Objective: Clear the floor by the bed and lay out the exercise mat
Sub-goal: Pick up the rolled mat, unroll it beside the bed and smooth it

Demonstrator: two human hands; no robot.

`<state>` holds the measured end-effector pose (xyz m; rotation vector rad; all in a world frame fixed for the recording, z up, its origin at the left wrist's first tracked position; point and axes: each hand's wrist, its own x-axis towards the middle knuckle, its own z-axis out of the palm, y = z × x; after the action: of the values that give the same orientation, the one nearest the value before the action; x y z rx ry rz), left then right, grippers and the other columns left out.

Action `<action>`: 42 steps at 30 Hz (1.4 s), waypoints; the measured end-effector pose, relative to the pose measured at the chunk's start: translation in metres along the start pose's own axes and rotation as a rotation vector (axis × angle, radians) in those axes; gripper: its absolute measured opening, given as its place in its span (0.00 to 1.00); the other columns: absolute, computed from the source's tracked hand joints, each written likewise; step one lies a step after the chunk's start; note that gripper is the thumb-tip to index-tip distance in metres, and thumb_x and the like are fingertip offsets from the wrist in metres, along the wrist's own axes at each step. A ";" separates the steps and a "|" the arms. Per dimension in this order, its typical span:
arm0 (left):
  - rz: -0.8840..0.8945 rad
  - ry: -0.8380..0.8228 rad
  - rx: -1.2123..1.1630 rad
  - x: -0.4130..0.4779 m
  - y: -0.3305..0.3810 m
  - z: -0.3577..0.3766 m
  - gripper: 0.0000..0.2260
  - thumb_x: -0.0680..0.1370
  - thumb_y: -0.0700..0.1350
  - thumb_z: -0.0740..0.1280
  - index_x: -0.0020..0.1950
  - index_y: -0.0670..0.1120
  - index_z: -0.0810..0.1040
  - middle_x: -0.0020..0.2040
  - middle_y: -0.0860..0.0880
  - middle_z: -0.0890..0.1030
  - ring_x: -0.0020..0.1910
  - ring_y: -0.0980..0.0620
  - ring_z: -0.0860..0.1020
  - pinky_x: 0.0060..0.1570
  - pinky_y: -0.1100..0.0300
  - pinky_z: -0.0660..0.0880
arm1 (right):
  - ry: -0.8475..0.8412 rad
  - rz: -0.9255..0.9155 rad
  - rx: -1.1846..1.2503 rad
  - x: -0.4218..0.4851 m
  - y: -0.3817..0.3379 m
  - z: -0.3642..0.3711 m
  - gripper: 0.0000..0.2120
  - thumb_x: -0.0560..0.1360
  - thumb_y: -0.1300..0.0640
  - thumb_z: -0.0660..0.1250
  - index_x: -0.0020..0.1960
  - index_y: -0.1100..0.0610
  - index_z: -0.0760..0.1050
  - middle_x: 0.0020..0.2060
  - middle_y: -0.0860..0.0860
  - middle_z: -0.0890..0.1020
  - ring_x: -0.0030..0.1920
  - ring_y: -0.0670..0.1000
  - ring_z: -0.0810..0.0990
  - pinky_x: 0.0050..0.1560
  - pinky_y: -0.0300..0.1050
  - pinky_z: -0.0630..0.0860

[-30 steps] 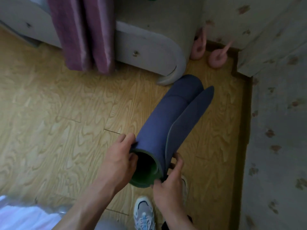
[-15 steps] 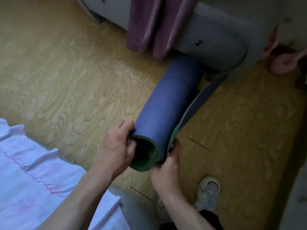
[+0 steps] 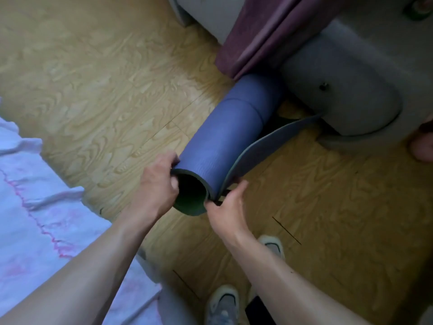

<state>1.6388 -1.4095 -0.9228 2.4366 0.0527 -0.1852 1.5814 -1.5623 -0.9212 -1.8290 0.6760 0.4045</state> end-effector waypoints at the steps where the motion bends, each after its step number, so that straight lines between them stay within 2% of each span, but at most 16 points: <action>1: -0.075 0.032 -0.011 0.004 -0.007 0.002 0.14 0.70 0.31 0.61 0.50 0.45 0.76 0.47 0.46 0.81 0.45 0.43 0.77 0.44 0.54 0.72 | -0.027 0.012 -0.010 0.004 0.000 0.006 0.34 0.69 0.66 0.72 0.67 0.52 0.57 0.63 0.56 0.77 0.64 0.56 0.77 0.67 0.54 0.75; 6: -0.403 0.193 -0.184 0.023 -0.054 0.011 0.17 0.73 0.31 0.59 0.51 0.49 0.79 0.49 0.50 0.83 0.50 0.46 0.80 0.48 0.58 0.74 | -0.233 0.139 0.074 0.029 -0.008 0.045 0.34 0.68 0.56 0.78 0.65 0.53 0.60 0.58 0.53 0.78 0.57 0.51 0.80 0.61 0.48 0.78; 9: -0.479 0.231 -0.194 0.035 -0.081 0.015 0.17 0.74 0.31 0.60 0.52 0.50 0.80 0.50 0.51 0.83 0.51 0.48 0.80 0.51 0.61 0.72 | -0.312 0.281 0.200 0.050 -0.012 0.066 0.38 0.64 0.50 0.79 0.67 0.58 0.64 0.57 0.54 0.80 0.56 0.51 0.81 0.62 0.53 0.79; 12: -0.513 0.175 -0.194 0.044 -0.104 0.019 0.18 0.75 0.30 0.61 0.55 0.49 0.80 0.54 0.49 0.83 0.54 0.48 0.80 0.54 0.60 0.72 | -0.376 0.430 0.270 0.071 -0.025 0.070 0.35 0.71 0.51 0.78 0.70 0.61 0.64 0.58 0.52 0.79 0.53 0.47 0.80 0.62 0.50 0.78; 16: -0.598 0.081 -0.245 0.039 -0.124 0.022 0.20 0.74 0.30 0.60 0.54 0.54 0.78 0.53 0.50 0.81 0.54 0.46 0.80 0.59 0.51 0.76 | -0.350 0.593 0.373 0.094 -0.051 0.066 0.37 0.74 0.54 0.76 0.75 0.61 0.61 0.72 0.57 0.71 0.68 0.56 0.73 0.69 0.53 0.73; 20: -0.626 0.126 -0.275 0.049 -0.143 0.027 0.17 0.73 0.33 0.62 0.52 0.54 0.79 0.52 0.50 0.83 0.51 0.46 0.81 0.55 0.48 0.77 | -0.276 0.533 0.312 0.125 -0.063 0.077 0.34 0.76 0.53 0.73 0.77 0.56 0.61 0.70 0.52 0.71 0.68 0.55 0.73 0.68 0.51 0.73; 23: -0.648 0.103 -0.295 0.053 -0.160 0.031 0.15 0.74 0.34 0.64 0.52 0.52 0.79 0.52 0.51 0.83 0.51 0.47 0.81 0.54 0.52 0.77 | -0.284 0.372 0.067 0.137 -0.062 0.090 0.37 0.76 0.49 0.70 0.80 0.51 0.58 0.68 0.49 0.74 0.64 0.50 0.75 0.72 0.52 0.69; 25: -0.652 0.086 -0.317 0.059 -0.175 0.035 0.14 0.75 0.32 0.64 0.53 0.50 0.79 0.52 0.50 0.82 0.52 0.48 0.80 0.52 0.59 0.74 | -0.294 0.112 -0.172 0.140 -0.061 0.096 0.33 0.77 0.55 0.66 0.79 0.49 0.58 0.71 0.47 0.72 0.65 0.47 0.74 0.74 0.50 0.67; 27: -0.645 0.077 -0.351 0.066 -0.189 0.037 0.15 0.75 0.32 0.64 0.51 0.51 0.79 0.51 0.51 0.82 0.52 0.48 0.80 0.51 0.62 0.73 | -0.351 -0.159 -0.434 0.150 -0.056 0.104 0.34 0.76 0.64 0.63 0.80 0.50 0.58 0.77 0.49 0.64 0.75 0.48 0.65 0.77 0.49 0.61; 29: -0.631 0.094 -0.342 0.071 -0.202 0.037 0.16 0.75 0.32 0.65 0.51 0.54 0.78 0.50 0.53 0.82 0.53 0.50 0.80 0.54 0.60 0.73 | -0.461 -0.277 -0.677 0.164 -0.051 0.114 0.37 0.75 0.66 0.62 0.80 0.50 0.56 0.82 0.52 0.55 0.82 0.53 0.51 0.80 0.49 0.53; 31: -0.645 0.152 -0.334 0.077 -0.216 0.036 0.15 0.76 0.34 0.65 0.53 0.53 0.79 0.51 0.55 0.82 0.55 0.53 0.80 0.58 0.59 0.74 | -0.530 -0.337 -0.894 0.179 -0.038 0.129 0.39 0.75 0.63 0.64 0.81 0.47 0.53 0.83 0.53 0.44 0.82 0.56 0.41 0.80 0.52 0.50; 33: -0.650 0.228 -0.349 0.082 -0.225 0.038 0.15 0.77 0.35 0.64 0.55 0.53 0.80 0.53 0.55 0.82 0.56 0.53 0.80 0.59 0.59 0.75 | -0.538 -0.466 -1.041 0.193 -0.028 0.141 0.43 0.74 0.57 0.69 0.82 0.46 0.49 0.82 0.53 0.39 0.82 0.58 0.37 0.80 0.55 0.49; 36: -0.660 0.300 -0.383 0.096 -0.235 0.039 0.15 0.79 0.35 0.60 0.57 0.49 0.82 0.57 0.54 0.82 0.57 0.52 0.79 0.54 0.69 0.70 | -0.500 -0.581 -1.114 0.215 -0.016 0.168 0.48 0.73 0.49 0.73 0.82 0.46 0.46 0.82 0.54 0.37 0.81 0.58 0.35 0.80 0.58 0.43; 37: -0.653 0.305 -0.374 0.104 -0.239 0.039 0.14 0.80 0.37 0.60 0.58 0.47 0.82 0.58 0.54 0.81 0.57 0.51 0.79 0.53 0.70 0.69 | -0.486 -0.613 -1.125 0.223 -0.015 0.178 0.47 0.73 0.47 0.73 0.82 0.47 0.46 0.82 0.54 0.38 0.81 0.58 0.35 0.80 0.58 0.41; 39: -0.531 0.324 -0.228 0.119 -0.247 0.040 0.14 0.79 0.49 0.62 0.58 0.46 0.82 0.58 0.51 0.82 0.59 0.47 0.77 0.58 0.63 0.68 | -0.458 -0.698 -1.114 0.241 -0.018 0.197 0.45 0.74 0.45 0.72 0.82 0.47 0.48 0.82 0.55 0.39 0.81 0.58 0.36 0.79 0.57 0.39; 42: -0.268 0.279 0.150 0.134 -0.252 0.047 0.28 0.69 0.67 0.64 0.57 0.47 0.82 0.60 0.49 0.82 0.61 0.46 0.77 0.64 0.51 0.70 | -0.439 -0.813 -1.102 0.268 -0.031 0.223 0.41 0.75 0.42 0.70 0.81 0.48 0.54 0.83 0.55 0.46 0.82 0.57 0.39 0.79 0.56 0.38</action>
<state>1.7443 -1.2480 -1.1383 2.5824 0.5067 0.0360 1.8199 -1.4138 -1.1298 -2.6743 -0.7742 0.6486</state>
